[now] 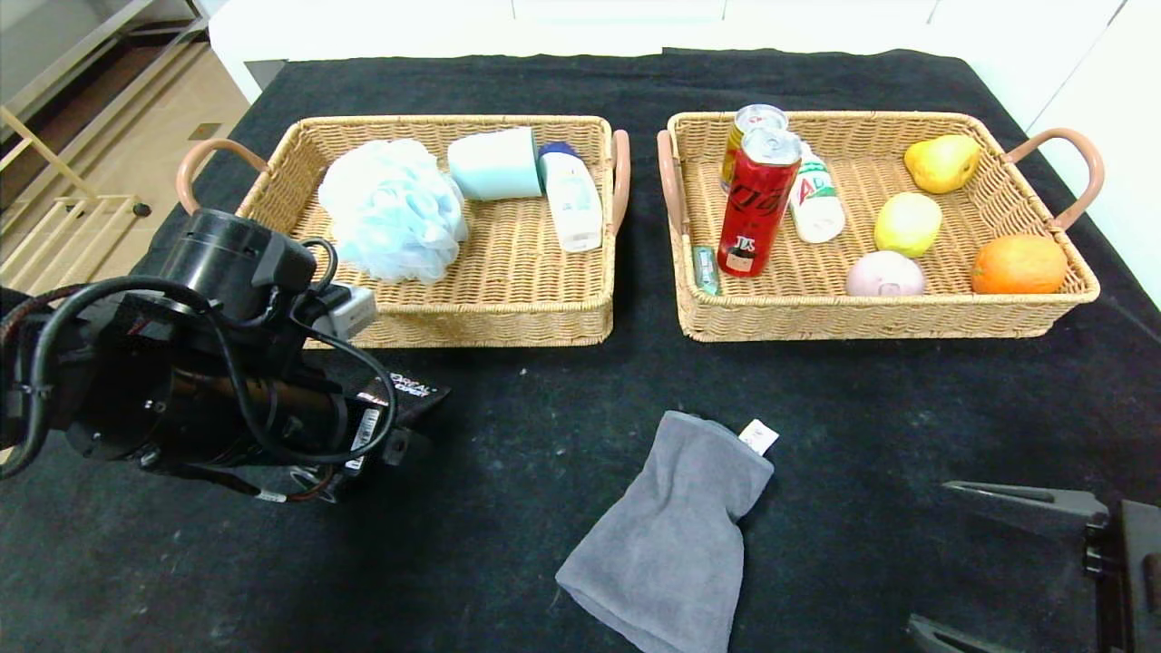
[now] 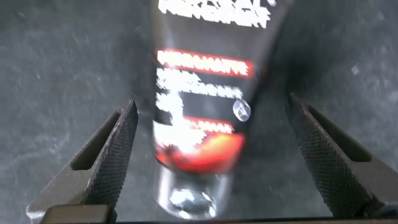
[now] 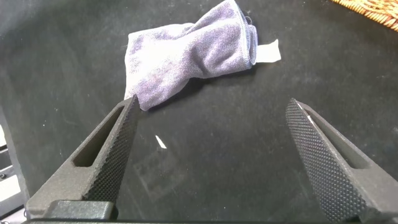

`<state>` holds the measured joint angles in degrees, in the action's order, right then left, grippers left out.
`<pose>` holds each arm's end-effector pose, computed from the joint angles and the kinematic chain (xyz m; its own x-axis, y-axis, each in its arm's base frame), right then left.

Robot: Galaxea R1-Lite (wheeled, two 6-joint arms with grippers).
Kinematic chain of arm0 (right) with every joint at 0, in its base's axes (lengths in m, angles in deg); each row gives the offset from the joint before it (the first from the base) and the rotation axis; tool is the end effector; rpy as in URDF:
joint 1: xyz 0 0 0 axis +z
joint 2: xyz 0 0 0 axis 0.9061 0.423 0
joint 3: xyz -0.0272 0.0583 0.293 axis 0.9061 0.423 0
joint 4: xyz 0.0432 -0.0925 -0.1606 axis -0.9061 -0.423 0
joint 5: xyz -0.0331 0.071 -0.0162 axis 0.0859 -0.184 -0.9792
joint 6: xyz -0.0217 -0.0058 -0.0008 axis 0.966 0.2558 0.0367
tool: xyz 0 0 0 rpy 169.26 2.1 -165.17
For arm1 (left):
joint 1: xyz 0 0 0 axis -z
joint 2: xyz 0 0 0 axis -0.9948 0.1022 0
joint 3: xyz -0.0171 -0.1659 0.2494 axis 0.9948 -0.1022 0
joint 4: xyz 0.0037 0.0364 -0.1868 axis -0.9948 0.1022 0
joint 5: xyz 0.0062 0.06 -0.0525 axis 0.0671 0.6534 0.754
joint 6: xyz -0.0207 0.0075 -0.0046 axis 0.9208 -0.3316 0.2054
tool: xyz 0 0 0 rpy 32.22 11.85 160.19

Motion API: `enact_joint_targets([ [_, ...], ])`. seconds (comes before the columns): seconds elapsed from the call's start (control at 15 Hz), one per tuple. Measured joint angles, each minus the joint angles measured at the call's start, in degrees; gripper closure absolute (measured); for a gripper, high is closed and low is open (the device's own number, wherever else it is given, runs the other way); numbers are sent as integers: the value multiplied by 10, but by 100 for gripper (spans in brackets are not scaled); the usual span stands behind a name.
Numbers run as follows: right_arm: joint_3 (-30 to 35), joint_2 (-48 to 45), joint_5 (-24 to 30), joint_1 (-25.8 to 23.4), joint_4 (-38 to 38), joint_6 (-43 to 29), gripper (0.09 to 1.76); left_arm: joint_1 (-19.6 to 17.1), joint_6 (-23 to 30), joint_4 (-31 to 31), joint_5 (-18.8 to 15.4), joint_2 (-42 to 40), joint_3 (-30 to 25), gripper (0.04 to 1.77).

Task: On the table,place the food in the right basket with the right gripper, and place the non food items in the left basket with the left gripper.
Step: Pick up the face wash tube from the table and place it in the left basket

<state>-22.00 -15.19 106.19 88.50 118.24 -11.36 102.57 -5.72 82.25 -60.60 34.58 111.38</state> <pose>0.1217 0.0640 0.1773 0.6206 0.7585 -0.1990 -0.7821 0.6172 -0.0867 0.2525 -0.0795 0.2190 0.7019 -0.0297 -0.7117 0.1636 0.9791 0.1206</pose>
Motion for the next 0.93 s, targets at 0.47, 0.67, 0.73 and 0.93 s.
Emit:
enact_joint_targets([
  [0.47, 4, 5, 0, 0, 2, 1, 14, -7, -1, -4, 0, 9, -2, 92],
  [0.67, 4, 5, 0, 0, 2, 1, 14, -7, -1, -6, 0, 14, 1, 102],
  [0.73, 4, 5, 0, 0, 2, 1, 14, -7, -1, -6, 0, 15, 1, 102],
  [0.93, 4, 5, 0, 0, 3, 1, 14, -7, -2, -6, 0, 18, 2, 103],
])
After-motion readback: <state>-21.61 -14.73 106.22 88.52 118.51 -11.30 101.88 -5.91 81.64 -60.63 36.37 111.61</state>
